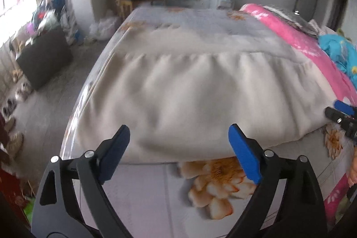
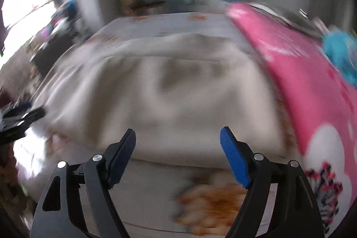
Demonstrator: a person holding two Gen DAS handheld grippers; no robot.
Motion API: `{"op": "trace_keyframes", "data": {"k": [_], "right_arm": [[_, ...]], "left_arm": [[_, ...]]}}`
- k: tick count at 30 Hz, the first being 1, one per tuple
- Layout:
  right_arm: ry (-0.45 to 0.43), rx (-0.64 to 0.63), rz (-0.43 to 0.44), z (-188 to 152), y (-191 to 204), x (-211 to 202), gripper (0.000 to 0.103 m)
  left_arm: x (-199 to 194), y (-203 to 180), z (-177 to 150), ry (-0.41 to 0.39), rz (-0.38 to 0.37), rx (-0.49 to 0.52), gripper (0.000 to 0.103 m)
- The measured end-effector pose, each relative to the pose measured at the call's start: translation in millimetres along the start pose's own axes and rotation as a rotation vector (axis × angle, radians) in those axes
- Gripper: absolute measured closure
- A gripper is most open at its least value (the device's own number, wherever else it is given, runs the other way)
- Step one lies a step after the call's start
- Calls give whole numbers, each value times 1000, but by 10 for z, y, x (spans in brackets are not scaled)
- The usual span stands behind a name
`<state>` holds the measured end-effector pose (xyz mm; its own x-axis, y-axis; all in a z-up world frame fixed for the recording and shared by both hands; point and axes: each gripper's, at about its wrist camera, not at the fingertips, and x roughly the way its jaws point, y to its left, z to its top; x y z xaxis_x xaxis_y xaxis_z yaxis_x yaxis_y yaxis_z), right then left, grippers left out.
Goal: Fold large clothes
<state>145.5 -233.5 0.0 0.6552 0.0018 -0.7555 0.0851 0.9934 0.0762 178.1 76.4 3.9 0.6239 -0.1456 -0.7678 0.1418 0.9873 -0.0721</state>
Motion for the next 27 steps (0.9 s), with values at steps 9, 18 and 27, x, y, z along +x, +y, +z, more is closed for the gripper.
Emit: {"op": "trace_keyframes", "data": {"k": [9, 18, 27], "right_arm": [[37, 139, 132, -172, -199, -146, 27], [-44, 130, 68, -618, 107, -751, 12], [-218, 60, -81, -744, 493, -1201, 6]], "left_arm": [[-247, -16, -90, -13, -39, -72, 16], [-995, -401, -454, -70, -19, -22, 9], [-1028, -649, -705, 10, 2, 28, 8]]}}
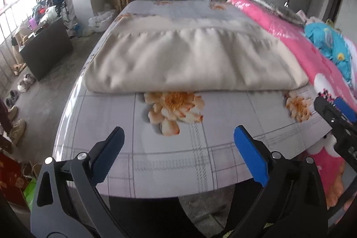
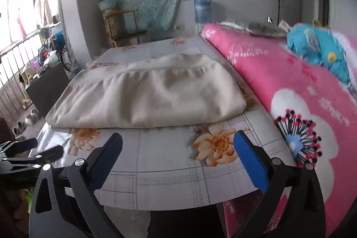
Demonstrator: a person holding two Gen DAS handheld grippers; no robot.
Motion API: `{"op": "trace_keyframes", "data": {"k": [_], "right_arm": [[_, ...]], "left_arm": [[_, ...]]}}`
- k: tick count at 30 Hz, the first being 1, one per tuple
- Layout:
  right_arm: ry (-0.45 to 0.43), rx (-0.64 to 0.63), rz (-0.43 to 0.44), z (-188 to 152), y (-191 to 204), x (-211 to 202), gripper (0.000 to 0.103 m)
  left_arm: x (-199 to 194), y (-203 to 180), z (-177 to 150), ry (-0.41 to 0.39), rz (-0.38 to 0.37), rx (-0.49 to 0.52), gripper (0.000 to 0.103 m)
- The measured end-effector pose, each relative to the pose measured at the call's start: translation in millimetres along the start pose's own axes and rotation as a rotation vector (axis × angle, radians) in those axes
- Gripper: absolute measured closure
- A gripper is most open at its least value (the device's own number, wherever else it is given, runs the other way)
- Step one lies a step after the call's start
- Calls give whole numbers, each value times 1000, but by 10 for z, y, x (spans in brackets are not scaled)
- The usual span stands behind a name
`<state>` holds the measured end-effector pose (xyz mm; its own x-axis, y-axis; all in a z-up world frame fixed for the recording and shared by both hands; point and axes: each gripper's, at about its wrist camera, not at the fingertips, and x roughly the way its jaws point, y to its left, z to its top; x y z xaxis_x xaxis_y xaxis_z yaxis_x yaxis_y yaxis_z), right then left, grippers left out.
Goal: Fold large clothes
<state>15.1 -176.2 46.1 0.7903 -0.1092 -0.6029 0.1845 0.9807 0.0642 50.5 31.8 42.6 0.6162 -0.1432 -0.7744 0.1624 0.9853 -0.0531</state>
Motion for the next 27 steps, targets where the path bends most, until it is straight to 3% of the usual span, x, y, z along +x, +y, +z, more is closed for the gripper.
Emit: {"op": "trace_keyframes", "data": {"k": [4, 8, 27], "right_arm": [[55, -61, 1, -64, 138, 16, 6], [85, -69, 2, -98, 180, 33, 6], [141, -56, 30, -115, 232, 103, 6]], "left_arm": [[-103, -30, -45, -37, 114, -13, 8], [-188, -73, -33, -59, 168, 19, 8], [-123, -21, -29, -8, 136, -71, 8]]}}
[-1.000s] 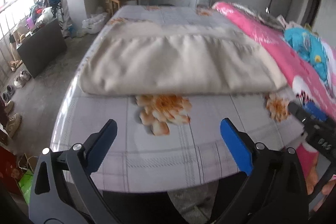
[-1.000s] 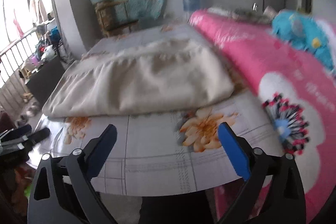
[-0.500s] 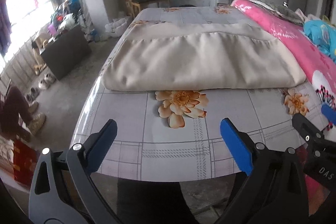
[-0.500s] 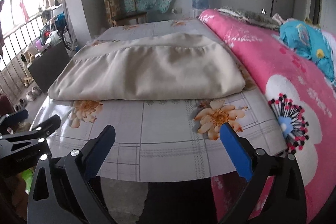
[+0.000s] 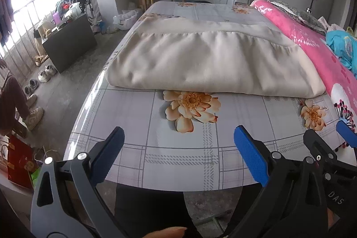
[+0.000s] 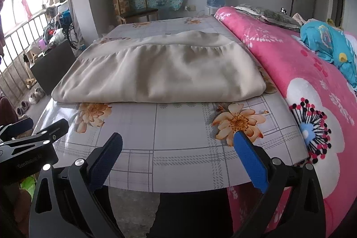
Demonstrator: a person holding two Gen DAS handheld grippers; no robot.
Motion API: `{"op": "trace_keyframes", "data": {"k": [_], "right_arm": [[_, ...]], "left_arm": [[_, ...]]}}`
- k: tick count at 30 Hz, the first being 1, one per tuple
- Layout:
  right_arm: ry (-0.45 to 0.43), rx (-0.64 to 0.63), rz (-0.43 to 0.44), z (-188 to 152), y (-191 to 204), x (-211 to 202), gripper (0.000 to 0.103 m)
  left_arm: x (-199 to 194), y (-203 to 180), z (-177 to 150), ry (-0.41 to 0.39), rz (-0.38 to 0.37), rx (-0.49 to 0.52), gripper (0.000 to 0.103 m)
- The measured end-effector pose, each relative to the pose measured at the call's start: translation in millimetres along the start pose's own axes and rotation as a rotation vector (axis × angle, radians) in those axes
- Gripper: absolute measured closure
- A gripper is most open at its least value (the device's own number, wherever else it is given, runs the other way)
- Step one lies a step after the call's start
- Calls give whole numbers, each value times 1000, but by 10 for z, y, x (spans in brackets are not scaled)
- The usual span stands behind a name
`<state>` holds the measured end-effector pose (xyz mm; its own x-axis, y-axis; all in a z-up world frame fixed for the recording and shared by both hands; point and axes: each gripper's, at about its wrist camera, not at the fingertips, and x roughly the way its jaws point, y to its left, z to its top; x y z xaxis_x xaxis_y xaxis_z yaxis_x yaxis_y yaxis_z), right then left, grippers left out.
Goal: Fold large clothes
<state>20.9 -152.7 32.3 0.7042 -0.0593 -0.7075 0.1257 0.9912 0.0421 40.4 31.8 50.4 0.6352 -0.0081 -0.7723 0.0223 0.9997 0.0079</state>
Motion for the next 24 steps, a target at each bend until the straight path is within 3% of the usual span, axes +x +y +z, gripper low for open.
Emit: {"op": "trace_keyframes", "data": {"k": [24], "right_arm": [[22, -9, -9, 9, -25, 51, 6]], "left_arm": [[65, -19, -7, 26, -20, 7, 8]]}}
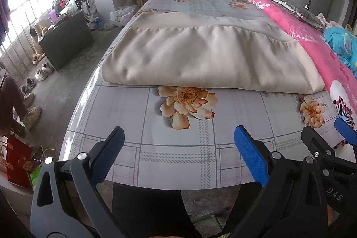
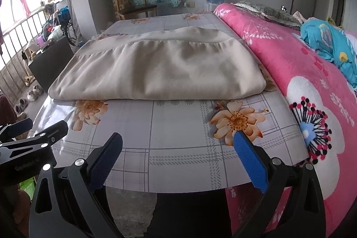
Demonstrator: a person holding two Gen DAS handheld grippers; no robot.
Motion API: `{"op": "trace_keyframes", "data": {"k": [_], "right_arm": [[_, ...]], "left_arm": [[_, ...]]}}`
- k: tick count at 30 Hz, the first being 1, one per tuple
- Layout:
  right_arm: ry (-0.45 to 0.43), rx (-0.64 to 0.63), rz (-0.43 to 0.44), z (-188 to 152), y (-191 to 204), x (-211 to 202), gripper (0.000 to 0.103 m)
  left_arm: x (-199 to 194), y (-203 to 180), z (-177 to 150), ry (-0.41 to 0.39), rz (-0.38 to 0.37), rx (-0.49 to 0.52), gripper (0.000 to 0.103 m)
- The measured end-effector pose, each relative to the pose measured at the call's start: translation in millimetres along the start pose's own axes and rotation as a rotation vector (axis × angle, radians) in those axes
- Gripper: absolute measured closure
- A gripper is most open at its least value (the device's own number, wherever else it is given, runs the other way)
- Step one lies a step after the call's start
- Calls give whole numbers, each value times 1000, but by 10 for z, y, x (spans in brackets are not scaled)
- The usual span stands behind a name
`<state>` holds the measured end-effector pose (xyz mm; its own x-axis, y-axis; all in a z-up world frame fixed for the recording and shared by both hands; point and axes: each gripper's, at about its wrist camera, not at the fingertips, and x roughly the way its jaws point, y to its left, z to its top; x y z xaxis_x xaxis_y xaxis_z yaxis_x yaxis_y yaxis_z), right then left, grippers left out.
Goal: Fold large clothes
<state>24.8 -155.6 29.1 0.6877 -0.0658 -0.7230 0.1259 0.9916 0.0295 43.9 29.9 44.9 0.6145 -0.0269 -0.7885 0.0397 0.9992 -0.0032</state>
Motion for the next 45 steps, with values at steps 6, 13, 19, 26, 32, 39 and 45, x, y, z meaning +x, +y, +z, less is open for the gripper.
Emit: {"op": "trace_keyframes", "data": {"k": [6, 13, 19, 26, 32, 39, 45], "right_arm": [[-1, -6, 0, 13, 11, -18, 6], [-6, -17, 0, 22, 41, -39, 6], [-6, -17, 0, 21, 45, -37, 6], [-2, -13, -3, 23, 47, -30, 6], [-2, -10, -5, 24, 36, -23, 6], [-1, -9, -6, 26, 36, -23, 6], [-3, -11, -6, 27, 34, -22, 6]], "left_arm": [[2, 10, 5, 1, -4, -4, 8], [13, 17, -1, 8, -13, -2, 8], [16, 18, -2, 9, -12, -2, 8], [15, 20, -1, 9, -13, -3, 8], [16, 20, -7, 8, -12, -2, 8], [15, 20, -7, 9, -12, -2, 8], [14, 18, -7, 8, -12, -2, 8]]}}
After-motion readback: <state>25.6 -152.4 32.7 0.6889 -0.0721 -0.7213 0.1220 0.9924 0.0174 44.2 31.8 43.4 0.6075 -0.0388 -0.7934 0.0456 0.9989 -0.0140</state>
